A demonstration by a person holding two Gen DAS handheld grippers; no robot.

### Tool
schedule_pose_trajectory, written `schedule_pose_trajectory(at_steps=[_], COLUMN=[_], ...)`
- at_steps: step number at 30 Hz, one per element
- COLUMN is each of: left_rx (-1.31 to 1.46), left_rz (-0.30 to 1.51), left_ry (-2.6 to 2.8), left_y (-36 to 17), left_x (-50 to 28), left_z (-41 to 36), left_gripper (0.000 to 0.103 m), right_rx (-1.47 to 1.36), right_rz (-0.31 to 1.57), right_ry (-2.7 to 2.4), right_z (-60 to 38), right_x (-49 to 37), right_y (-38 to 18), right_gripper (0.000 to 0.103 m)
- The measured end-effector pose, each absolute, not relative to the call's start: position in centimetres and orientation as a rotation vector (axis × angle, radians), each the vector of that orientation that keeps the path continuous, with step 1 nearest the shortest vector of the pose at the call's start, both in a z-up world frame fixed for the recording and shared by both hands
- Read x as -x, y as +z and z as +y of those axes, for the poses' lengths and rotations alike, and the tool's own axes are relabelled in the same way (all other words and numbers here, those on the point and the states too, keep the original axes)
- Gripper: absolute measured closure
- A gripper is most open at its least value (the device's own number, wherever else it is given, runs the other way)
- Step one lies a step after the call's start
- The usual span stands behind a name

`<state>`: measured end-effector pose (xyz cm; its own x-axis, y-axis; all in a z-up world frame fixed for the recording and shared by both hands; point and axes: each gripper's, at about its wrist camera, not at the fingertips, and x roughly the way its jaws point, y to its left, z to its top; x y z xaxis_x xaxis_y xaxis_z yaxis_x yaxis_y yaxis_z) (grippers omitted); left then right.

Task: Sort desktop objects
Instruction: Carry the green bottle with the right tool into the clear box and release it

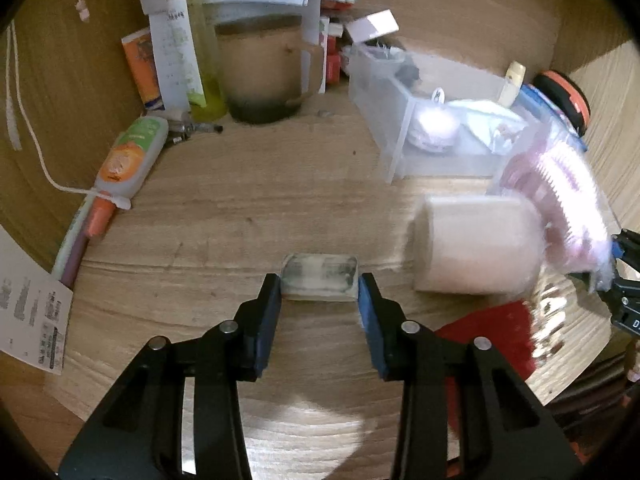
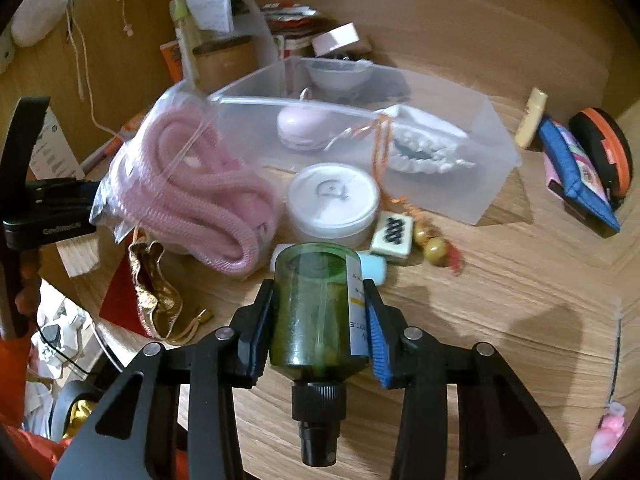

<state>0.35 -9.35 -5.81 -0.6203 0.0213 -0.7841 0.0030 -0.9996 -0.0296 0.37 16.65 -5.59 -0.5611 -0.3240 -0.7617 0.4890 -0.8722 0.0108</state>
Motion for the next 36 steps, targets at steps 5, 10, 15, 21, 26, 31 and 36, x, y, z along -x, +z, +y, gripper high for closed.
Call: schedule_pose_trajectory(at_steps=[5, 10, 15, 21, 26, 31, 36], left_rx=[1.279, 1.185, 1.094, 1.038, 0.987, 0.960, 0.963], left_rz=[-0.040, -0.050, -0.021, -0.010, 0.013, 0.026, 0.067], left_ry=[2.851, 2.875, 2.922, 2.923, 2.921, 2.893, 2.864], left_y=[-3.5, -1.1, 1.1, 2.9, 4.4, 5.6, 5.9], left_x=[-0.6, -0.5, 0.0, 1.0, 1.7, 3.0, 4.8], left_z=[-8.8, -7.9, -6.6, -5.0, -3.8, -2.7, -1.8], left_gripper=[0.064, 0.064, 0.064, 0.064, 0.064, 0.064, 0.064], right_rx=[-1.084, -1.040, -0.976, -0.930, -0.861, -0.822, -0.823], right_rz=[0.260, 0.239, 0.268, 0.272, 0.270, 0.266, 0.253], right_ry=[-2.465, -2.522, -2.595, -2.619, -2.628, -2.643, -2.651], right_z=[17.8, 19.2, 20.1, 20.6, 20.3, 19.8, 19.1], right_x=[0.6, 2.2, 3.0, 4.7, 5.7, 7.4, 9.6], right_y=[-4.2, -2.5, -0.9, 0.9, 2.3, 3.5, 3.7], right_gripper=[0.065, 0.065, 0.065, 0.065, 0.065, 0.065, 0.065])
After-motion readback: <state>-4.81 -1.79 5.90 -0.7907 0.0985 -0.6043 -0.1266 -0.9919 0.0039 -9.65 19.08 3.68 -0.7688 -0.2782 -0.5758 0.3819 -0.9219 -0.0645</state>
